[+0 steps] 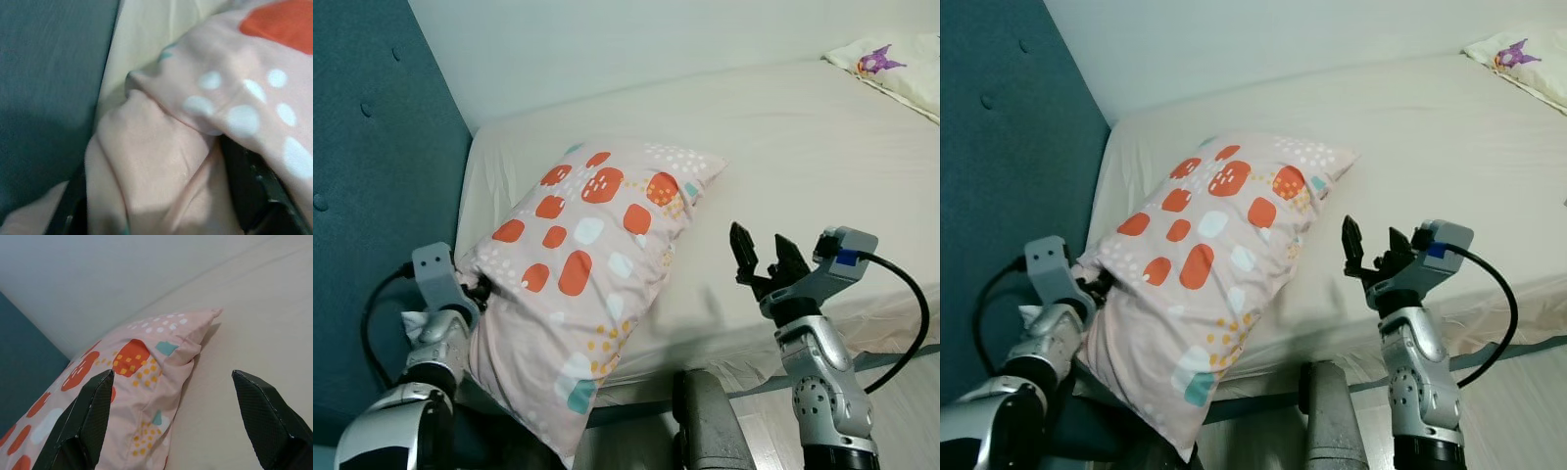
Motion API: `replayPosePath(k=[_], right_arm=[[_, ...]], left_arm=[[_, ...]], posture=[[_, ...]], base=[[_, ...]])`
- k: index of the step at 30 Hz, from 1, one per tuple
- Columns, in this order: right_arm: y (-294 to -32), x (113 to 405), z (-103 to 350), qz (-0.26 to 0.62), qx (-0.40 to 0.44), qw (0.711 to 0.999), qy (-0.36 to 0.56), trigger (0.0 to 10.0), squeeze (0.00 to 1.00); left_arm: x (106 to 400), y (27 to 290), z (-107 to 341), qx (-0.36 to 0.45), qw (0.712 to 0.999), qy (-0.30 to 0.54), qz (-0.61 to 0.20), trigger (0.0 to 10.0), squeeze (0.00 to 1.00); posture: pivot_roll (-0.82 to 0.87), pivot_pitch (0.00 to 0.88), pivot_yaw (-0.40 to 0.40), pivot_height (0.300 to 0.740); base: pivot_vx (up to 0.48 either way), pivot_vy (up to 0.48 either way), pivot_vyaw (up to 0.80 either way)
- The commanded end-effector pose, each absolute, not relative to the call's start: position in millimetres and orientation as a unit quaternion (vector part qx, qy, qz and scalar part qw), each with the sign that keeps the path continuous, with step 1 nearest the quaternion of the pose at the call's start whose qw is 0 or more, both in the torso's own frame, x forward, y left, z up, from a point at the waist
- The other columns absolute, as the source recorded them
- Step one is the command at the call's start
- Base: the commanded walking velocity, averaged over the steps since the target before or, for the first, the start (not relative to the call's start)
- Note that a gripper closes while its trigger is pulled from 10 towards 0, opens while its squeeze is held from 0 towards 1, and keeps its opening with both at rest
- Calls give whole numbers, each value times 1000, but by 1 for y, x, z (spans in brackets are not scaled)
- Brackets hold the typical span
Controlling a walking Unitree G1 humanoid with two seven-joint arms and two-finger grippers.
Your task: Clean up the room
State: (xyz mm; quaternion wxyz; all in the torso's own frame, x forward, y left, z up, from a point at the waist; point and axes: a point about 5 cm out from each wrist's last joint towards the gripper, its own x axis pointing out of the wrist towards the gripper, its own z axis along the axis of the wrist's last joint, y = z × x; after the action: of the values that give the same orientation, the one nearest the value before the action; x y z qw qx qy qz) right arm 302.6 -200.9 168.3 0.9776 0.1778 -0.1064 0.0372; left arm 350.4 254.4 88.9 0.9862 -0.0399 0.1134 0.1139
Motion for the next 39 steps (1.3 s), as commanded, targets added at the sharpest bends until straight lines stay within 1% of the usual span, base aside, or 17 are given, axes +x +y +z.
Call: replayPosePath(k=[1, 3, 8, 12, 15, 19, 22, 23, 24, 26, 27, 28, 30, 31, 32, 34, 39], right_arm=[[-202, 304, 165, 34, 177, 978, -103, 10000, 0], [-202, 307, 164, 33, 177, 978, -103, 10000, 0], [-200, 311, 164, 36, 177, 978, -100, 10000, 0], [-198, 316, 164, 43, 175, 979, -99, 10000, 0], [-197, 317, 164, 44, 175, 979, -99, 10000, 0], [-197, 321, 164, 49, 173, 979, -100, 10000, 0], [-197, 321, 163, 49, 173, 979, -100, 10000, 0], [-198, 321, 162, 49, 172, 979, -100, 10000, 0], [-198, 321, 162, 49, 172, 979, -100, 10000, 0], [-198, 321, 162, 49, 171, 979, -100, 10000, 0], [-197, 321, 161, 50, 171, 979, -99, 10000, 0], [-197, 321, 161, 50, 171, 979, -99, 10000, 0], [-196, 320, 159, 52, 171, 979, -97, 10000, 0], [-196, 320, 159, 52, 171, 979, -97, 10000, 0], [-195, 320, 157, 52, 172, 979, -95, 10000, 0], [-195, 320, 156, 52, 173, 979, -93, 10000, 0], [-194, 316, 147, 50, 175, 980, -82, 10000, 0]], left_arm=[[345, 262, 86, 23, 987, 124, 96, 10000, 1000], [344, 263, 87, 79, 986, 129, 68, 10000, 1000], [343, 263, 88, 130, 983, 130, 27, 10000, 1000], [341, 261, 87, 212, 964, 151, -51, 10000, 1000], [341, 263, 87, 237, 956, 158, -66, 10000, 1000], [338, 274, 94, 350, 906, 197, -134, 10000, 1000], [338, 276, 95, 367, 897, 202, -142, 10000, 1000], [341, 280, 108, 393, 882, 202, -164, 10000, 1000], [343, 280, 113, 395, 881, 199, -171, 10000, 1000], [346, 277, 122, 382, 886, 186, -184, 10000, 1000], [353, 264, 141, 333, 905, 143, -224, 10000, 1000], [353, 264, 141, 333, 905, 143, -224, 10000, 1000], [359, 241, 167, 250, 923, 64, -285, 10000, 1000], [359, 241, 167, 250, 923, 64, -285, 10000, 1000], [358, 227, 181, 190, 924, 17, -332, 10000, 1000], [357, 222, 185, 164, 921, 3, -352, 10000, 1000], [347, 194, 193, 65, 892, -34, -446, 10000, 1000]], posture=[[-219, 185, 96, 580], [-209, 183, 90, 580], [-199, 173, 82, 580], [-183, 157, 72, 580], [-180, 153, 71, 580], [-173, 136, 72, 580], [-173, 132, 72, 580], [-178, 125, 74, 580], [-178, 125, 74, 580], [-179, 124, 74, 580], [-182, 125, 73, 580], [-182, 125, 73, 580], [-182, 126, 74, 580], [-182, 126, 74, 580], [-182, 128, 77, 580], [-185, 130, 80, 580], [-195, 140, 83, 580]], base=[[0, 0, 0], [0, 0, 0], [0, 0, 0], [0, 0, 0], [0, 0, 0], [0, 0, 0], [0, 0, 0], [0, 0, 0], [0, 0, 0], [0, 0, 0], [0, 0, 0], [0, 0, 0], [0, 0, 0], [0, 0, 0], [0, 0, 0], [0, 0, 0], [0, 0, 0]])
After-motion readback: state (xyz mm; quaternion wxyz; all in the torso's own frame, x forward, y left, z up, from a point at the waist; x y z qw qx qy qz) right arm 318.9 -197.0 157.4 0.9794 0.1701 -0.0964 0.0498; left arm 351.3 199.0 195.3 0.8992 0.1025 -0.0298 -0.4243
